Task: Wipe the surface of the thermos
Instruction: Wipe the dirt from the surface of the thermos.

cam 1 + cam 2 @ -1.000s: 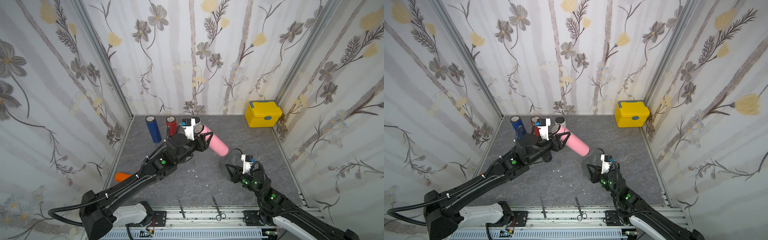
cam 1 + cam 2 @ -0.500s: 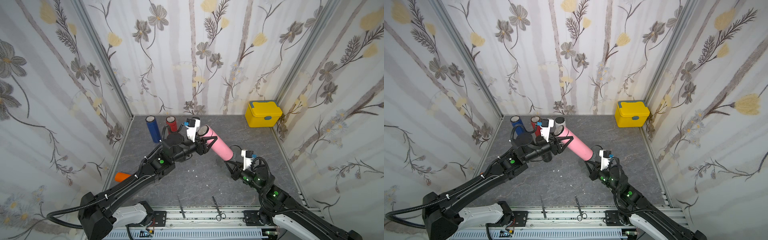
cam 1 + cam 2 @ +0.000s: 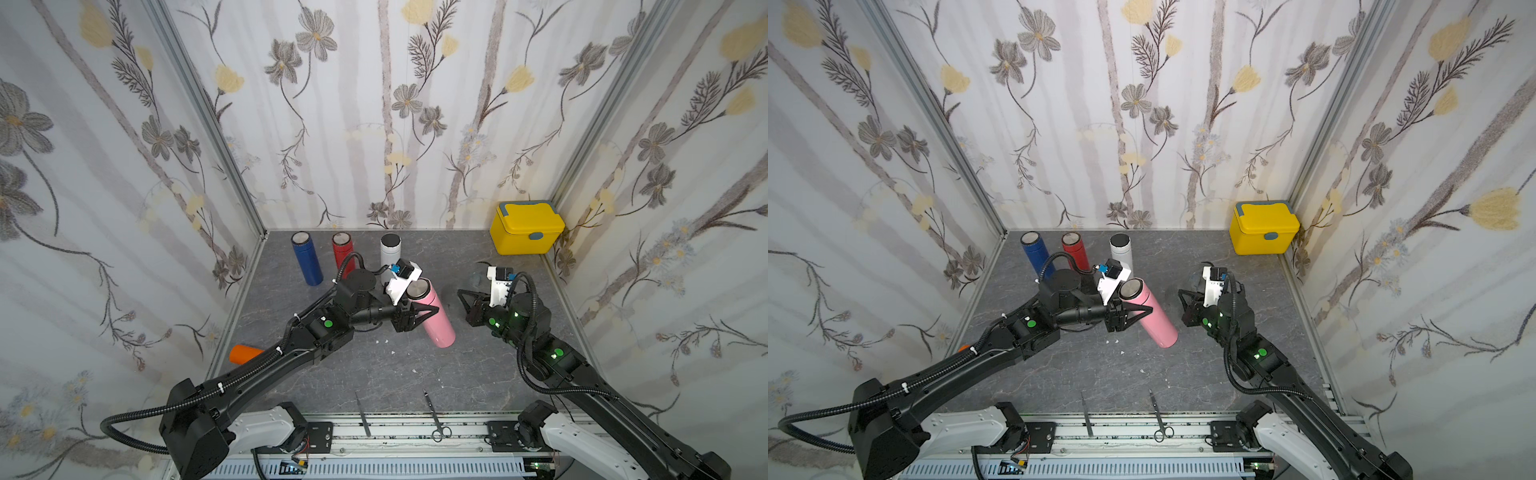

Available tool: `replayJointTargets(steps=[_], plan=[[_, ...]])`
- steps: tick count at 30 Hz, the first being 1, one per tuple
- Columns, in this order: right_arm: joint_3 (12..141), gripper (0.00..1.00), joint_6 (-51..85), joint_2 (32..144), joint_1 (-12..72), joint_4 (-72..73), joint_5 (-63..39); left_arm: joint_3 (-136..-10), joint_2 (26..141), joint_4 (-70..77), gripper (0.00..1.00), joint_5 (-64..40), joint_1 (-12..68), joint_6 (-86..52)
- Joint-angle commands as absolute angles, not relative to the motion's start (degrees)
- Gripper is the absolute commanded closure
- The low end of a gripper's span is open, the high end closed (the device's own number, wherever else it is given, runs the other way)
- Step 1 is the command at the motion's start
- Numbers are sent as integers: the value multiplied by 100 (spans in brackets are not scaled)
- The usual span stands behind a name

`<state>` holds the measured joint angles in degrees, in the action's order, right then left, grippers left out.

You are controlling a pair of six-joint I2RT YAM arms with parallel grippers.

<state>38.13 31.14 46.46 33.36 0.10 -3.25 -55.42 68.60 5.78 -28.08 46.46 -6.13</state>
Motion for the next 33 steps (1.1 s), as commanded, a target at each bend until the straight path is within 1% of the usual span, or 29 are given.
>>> replayJointTargets(steps=[1,5,8,11,18,22,25,27,30,33], plan=[[3729,100,3563,4606,3348,1595,-1398,-5418,6911,1042,100,-2617,4649,-476],[3911,100,3853,4600,3362,2288,-1769,-5354,7067,1122,100,-2615,4657,-485],[4047,100,3905,4787,3383,2152,-1862,-5327,7106,1246,100,-2468,4683,-520],[3628,100,4102,4922,3462,2223,-1888,-5322,7052,1386,100,-2266,4678,-579],[2113,100,4672,4596,3935,2675,-1265,-5298,6856,1648,100,-1892,4686,-692],[1775,100,4623,4362,4058,2083,-727,-5254,6765,1660,100,-1742,4682,-705],[1919,100,4383,4056,4047,1153,-15,-5209,6789,1507,100,-1653,4689,-620],[2106,100,4173,3809,4019,881,170,-5132,6852,1270,100,-1440,4722,-477],[2537,100,3890,3693,3913,922,-203,-4843,6912,1212,100,-950,4811,-315],[3130,100,3801,4007,3801,1000,-849,-4524,6935,1381,100,-577,4888,-230]])
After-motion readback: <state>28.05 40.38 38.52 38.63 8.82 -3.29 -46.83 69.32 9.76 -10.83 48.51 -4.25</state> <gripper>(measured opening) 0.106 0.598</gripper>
